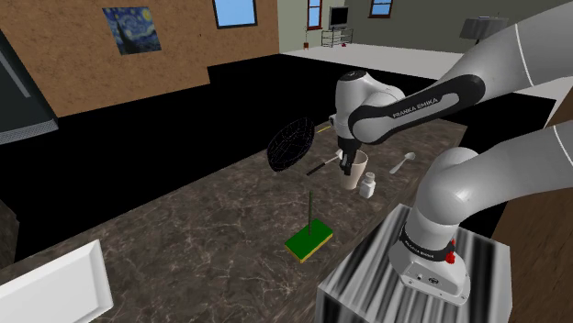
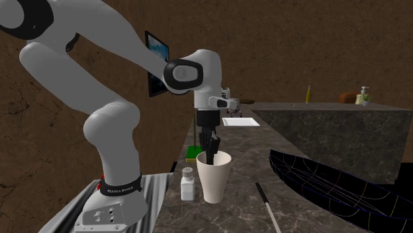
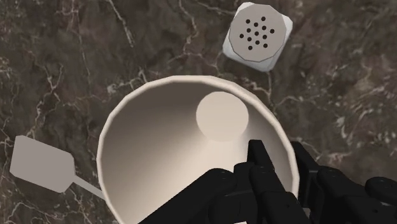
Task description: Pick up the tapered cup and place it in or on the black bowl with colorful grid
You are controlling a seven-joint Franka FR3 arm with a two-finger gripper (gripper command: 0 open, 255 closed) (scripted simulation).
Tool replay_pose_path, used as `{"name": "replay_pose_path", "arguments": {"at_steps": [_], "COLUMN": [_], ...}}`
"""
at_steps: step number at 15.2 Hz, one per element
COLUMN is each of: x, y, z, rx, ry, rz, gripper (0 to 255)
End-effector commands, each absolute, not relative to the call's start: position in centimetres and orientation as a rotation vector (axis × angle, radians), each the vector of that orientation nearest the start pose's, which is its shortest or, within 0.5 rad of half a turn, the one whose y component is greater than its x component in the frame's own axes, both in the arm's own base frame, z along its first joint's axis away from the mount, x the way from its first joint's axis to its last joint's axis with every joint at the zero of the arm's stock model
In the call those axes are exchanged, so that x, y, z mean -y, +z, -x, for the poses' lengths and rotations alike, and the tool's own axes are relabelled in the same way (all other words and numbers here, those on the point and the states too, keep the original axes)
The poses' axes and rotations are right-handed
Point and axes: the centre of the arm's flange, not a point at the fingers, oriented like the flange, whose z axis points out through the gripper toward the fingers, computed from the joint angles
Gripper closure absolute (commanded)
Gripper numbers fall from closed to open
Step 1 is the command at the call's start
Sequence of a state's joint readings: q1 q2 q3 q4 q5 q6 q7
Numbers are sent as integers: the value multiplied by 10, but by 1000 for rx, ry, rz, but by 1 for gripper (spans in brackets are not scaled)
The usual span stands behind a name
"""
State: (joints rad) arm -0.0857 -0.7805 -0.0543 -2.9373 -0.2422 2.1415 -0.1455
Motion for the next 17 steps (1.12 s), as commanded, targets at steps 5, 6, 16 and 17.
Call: {"name": "replay_pose_path", "arguments": {"at_steps": [5,6,16,17], "x": [47,47,47,47], "y": [364,364,412,417], "z": [-285,-285,-285,-285], "rx": [254,254,254,254], "ry": [59,59,59,59], "rz": [3292,3292,3292,3292], "gripper": [255,255,255,255]}}
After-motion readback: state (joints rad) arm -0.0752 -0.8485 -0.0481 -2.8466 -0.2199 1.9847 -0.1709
